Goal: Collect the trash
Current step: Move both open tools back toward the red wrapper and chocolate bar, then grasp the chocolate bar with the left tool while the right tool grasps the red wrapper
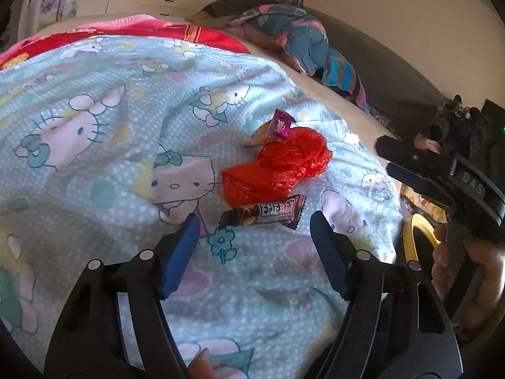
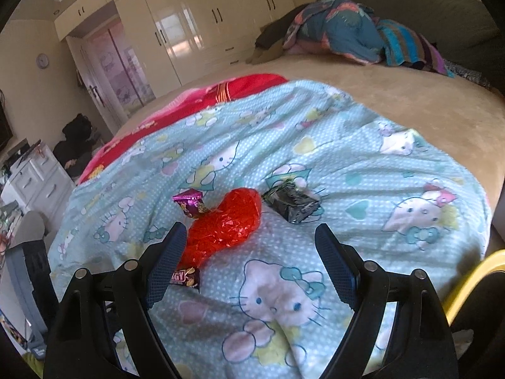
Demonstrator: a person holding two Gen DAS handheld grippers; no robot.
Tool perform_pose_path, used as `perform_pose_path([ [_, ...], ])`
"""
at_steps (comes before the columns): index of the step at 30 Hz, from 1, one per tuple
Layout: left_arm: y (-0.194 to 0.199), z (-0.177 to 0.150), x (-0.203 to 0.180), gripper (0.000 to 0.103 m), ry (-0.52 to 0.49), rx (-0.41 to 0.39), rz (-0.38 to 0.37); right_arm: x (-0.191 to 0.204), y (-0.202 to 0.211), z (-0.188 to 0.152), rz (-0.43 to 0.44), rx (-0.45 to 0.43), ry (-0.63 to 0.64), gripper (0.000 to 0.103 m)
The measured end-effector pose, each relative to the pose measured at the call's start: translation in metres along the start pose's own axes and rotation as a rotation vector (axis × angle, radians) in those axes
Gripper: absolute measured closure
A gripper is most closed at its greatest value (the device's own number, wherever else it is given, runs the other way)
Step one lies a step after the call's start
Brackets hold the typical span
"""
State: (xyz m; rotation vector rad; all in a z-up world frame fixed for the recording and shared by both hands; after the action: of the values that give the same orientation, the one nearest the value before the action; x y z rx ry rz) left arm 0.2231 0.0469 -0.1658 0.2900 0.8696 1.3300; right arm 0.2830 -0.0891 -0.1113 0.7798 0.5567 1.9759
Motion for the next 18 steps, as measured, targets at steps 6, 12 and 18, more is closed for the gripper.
perform_pose_path([
  [6, -0.01, 0.002, 0.002, 0.047, 0.01, 0.007, -0.008, 0.006, -0.032, -0.001, 0.01, 0.055, -0.013, 0.022],
  [12, -0.014, -0.001, 0.002, 0.051, 0.001, 0.018, -0.013, 0.011, -0.06, -0.003, 0.009, 0.102, -0.037, 0.031],
  [18, -0.014, -0.001, 0.002, 0.055, -0.002, 0.017, -0.014, 0.02, -0.07, -0.012, 0.039, 0.131, -0.024, 0.066],
])
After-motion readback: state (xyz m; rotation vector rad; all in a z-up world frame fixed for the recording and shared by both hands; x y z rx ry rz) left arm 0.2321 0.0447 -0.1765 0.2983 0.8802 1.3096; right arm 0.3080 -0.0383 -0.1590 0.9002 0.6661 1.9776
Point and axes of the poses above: each gripper's, at about its wrist camera, not at the fingertips, and y roughly against the way its jaws point, x to its left, z to its top, the point moved 10 cm from there along -y, roughly the way its jaws point
